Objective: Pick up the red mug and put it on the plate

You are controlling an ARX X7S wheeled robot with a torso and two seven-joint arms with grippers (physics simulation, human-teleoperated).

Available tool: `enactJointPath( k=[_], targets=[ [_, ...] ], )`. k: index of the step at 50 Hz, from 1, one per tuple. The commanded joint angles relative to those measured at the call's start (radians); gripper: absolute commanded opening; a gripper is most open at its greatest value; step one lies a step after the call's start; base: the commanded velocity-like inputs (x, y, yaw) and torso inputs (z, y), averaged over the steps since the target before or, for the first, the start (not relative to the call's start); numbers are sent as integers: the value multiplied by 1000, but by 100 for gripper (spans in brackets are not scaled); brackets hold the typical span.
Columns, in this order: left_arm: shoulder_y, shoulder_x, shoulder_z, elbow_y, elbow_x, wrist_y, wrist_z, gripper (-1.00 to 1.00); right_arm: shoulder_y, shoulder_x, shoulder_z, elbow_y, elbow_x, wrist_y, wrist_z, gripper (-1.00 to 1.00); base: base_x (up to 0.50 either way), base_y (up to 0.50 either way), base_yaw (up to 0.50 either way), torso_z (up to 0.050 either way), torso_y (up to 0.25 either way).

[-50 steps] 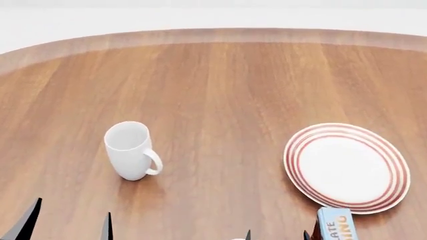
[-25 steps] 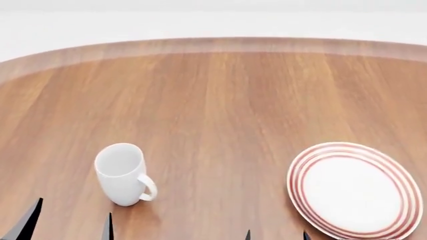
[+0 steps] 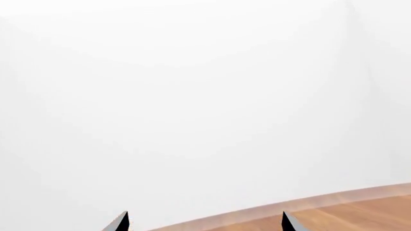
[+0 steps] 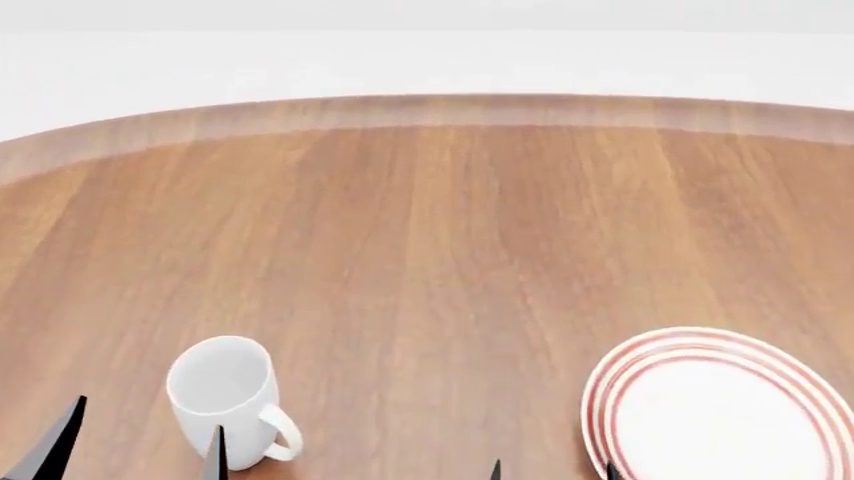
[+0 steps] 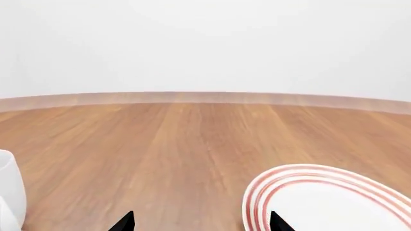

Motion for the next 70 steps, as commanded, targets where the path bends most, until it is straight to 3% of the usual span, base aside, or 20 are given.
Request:
enactJointPath(
  k=[1,25,32,46,60,70],
  targets=[
    [0,-2,4,1,-3,-2,-2,100,-2,3,-2,-1,9,-7,-2,100,172,0,0,0,0],
    [-6,-5,13,-12,-11,24,-2,100,-50,24,-5,-62,32,-37,-4,100,16,0,0,0,0],
    [-7,-7,17,-11,-15,22,-1,100,-154,115,-28,-280,-3,23,12,100,0,0,0,0,0],
    [-8,-11,24,-8,-21,16,2,100,-337,215,-18,-490,-45,22,58,100,0,0,0,0,0],
    [-9,-14,30,-9,-25,18,3,100,-580,269,-15,-562,-130,-176,93,100,0,0,0,0,0],
    [-11,-16,33,-10,-21,20,0,100,-671,264,-33,-449,-182,-372,102,100,0,0,0,0,0]
  ],
)
